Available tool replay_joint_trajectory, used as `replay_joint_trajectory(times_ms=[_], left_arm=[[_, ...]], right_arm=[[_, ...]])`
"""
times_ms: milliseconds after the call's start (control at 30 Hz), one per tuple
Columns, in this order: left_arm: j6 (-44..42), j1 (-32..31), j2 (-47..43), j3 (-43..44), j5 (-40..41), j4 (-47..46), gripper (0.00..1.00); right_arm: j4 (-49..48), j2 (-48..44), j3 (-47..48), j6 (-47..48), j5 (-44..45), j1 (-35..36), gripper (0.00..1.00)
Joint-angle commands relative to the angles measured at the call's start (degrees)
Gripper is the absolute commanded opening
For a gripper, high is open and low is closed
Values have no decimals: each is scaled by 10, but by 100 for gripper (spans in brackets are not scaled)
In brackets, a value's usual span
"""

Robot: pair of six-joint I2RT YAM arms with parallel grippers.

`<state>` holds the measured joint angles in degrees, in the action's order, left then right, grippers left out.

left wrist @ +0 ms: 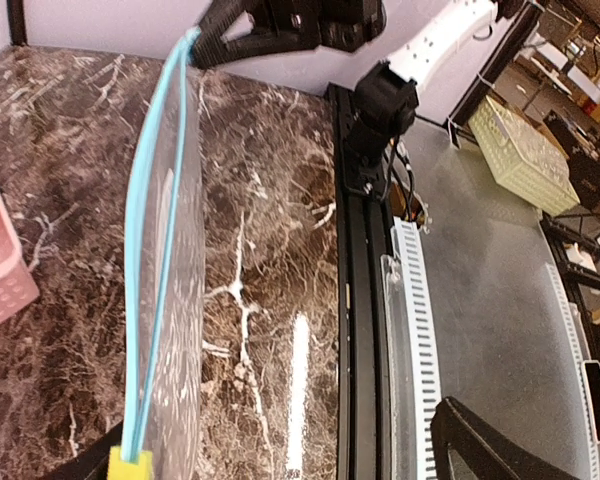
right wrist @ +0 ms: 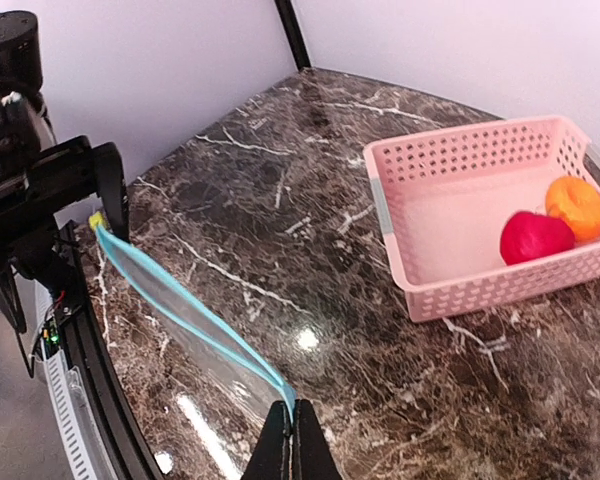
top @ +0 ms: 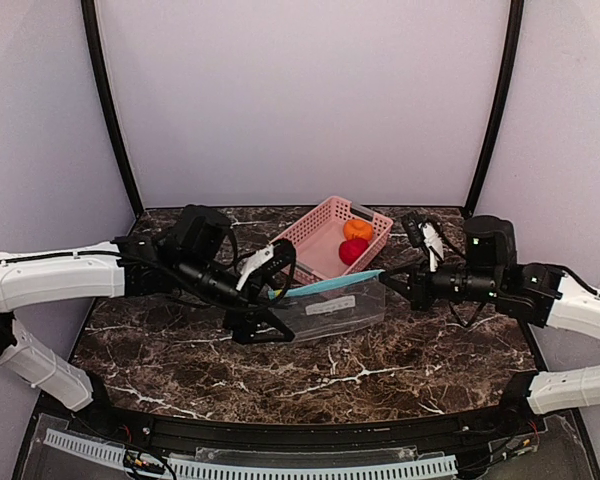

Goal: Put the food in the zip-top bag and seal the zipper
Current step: Unzip the zipper of the food storage bag.

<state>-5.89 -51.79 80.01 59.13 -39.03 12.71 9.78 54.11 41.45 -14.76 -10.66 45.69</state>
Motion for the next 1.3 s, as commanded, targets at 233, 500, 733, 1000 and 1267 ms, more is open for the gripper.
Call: replay_joint_trajectory(times_ms=[233, 500, 733, 1000, 1267], left_arm=[[151, 7, -119, 33, 100, -41, 98], [172, 7, -89, 34, 132, -17, 96], [187, 7, -72, 24, 139, -26, 89], [181, 7, -55, 12, 118, -23, 79], [137, -6, -21, 9, 90, 10, 58]], right_arm=[[-41, 34, 25, 111, -98, 0, 0], [-93, 34, -8, 192, -128, 6, 0], [-116, 34, -25, 281, -100, 43, 0], [-72, 70, -1, 333, -52, 84, 0], [-73, 89, 10, 337, -46, 93, 0]])
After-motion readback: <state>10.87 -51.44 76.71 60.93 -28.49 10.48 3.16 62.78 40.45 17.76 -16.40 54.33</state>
